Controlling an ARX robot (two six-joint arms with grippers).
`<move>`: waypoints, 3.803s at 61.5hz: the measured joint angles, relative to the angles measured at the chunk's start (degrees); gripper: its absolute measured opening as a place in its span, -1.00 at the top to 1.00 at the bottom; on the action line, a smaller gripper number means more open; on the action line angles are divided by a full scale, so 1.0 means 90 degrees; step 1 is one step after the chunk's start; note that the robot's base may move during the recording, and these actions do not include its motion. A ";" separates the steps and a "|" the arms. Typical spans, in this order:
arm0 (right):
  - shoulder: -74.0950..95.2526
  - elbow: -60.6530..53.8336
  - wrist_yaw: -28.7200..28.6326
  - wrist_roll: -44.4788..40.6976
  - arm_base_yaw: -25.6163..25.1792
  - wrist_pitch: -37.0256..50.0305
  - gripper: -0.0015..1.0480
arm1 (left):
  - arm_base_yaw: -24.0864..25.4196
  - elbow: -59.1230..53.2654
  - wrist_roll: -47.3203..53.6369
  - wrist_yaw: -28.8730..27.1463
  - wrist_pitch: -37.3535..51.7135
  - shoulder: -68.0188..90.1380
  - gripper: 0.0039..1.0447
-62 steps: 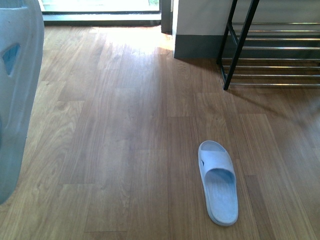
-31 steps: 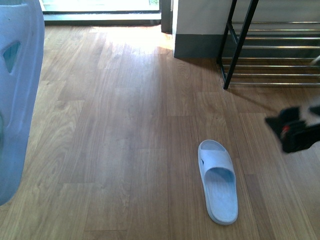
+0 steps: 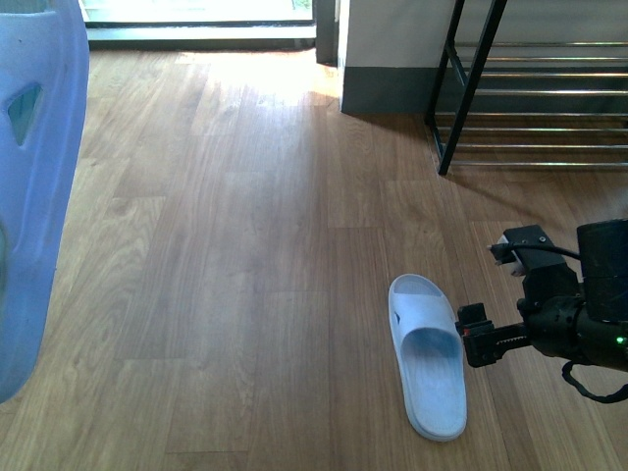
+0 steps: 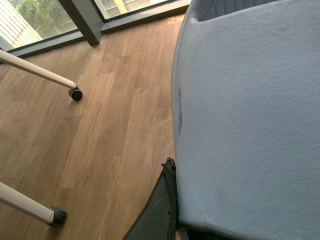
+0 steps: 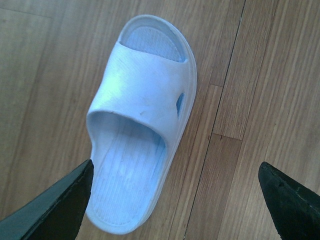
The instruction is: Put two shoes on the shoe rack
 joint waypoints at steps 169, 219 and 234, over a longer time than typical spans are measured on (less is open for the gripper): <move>-0.9658 -0.3706 -0.0920 -0.2030 -0.0153 -0.1503 0.97 | 0.0017 0.0000 -0.0002 -0.0053 0.0000 0.0000 0.97; -0.9653 -0.3711 -0.0838 -0.2030 -0.0182 -0.1503 0.97 | -0.0005 0.0000 0.0000 0.0024 0.0000 -0.0005 0.97; -0.9653 -0.3711 -0.0843 -0.2030 -0.0185 -0.1503 0.97 | -0.0002 -0.0002 0.0000 0.0024 0.0000 0.0000 0.97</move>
